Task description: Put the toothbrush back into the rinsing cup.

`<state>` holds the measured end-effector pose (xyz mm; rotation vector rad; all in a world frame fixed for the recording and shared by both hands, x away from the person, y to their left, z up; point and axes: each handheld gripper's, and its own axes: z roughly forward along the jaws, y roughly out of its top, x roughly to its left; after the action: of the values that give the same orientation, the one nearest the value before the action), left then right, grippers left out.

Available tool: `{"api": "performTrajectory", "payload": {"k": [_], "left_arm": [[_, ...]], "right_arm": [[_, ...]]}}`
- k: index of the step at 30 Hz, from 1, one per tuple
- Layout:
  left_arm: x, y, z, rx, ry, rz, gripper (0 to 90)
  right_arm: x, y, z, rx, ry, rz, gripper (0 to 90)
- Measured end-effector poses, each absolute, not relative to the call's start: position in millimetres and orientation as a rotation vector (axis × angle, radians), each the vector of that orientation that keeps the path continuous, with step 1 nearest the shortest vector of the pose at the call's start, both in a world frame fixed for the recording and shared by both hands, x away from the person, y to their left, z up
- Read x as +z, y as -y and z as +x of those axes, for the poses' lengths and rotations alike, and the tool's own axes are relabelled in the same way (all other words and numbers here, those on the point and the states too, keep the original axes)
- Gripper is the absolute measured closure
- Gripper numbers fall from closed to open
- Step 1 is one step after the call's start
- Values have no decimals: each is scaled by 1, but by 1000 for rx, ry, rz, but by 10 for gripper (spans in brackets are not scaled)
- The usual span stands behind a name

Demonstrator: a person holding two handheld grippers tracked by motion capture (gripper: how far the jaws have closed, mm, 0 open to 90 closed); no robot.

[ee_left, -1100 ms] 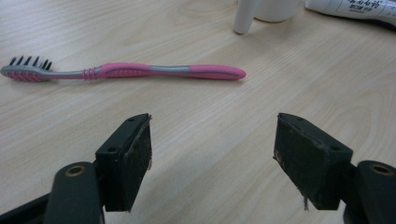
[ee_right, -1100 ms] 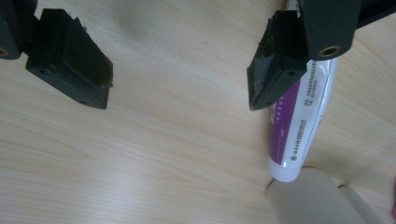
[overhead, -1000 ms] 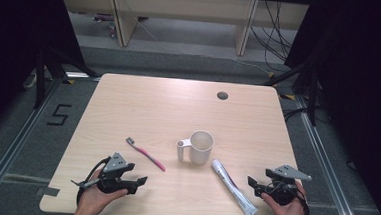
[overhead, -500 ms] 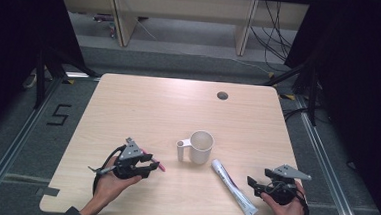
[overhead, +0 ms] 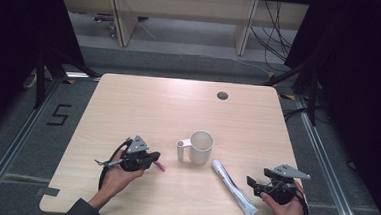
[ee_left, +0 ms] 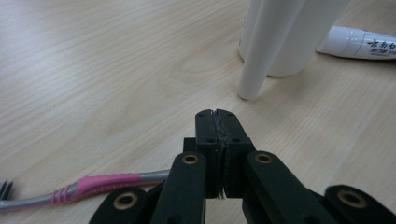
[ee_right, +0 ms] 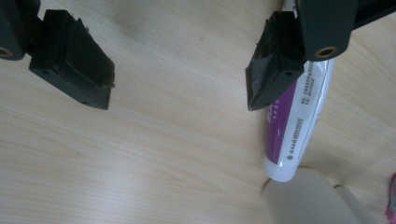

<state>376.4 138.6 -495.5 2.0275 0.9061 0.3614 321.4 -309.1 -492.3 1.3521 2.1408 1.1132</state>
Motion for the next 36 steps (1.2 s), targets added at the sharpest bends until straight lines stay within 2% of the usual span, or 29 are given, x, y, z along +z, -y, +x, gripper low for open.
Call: {"api": "performTrajectory", "payload": {"k": [22,36], "left_arm": [[-509,-135,380,302,-894,2140,889],[-507,-149,362,291,-863,2201,887]], "right_arm": [[-492,309,321,1121,-2141,1349,253],[-492,308,321,1133,-2143,1383,253]]}}
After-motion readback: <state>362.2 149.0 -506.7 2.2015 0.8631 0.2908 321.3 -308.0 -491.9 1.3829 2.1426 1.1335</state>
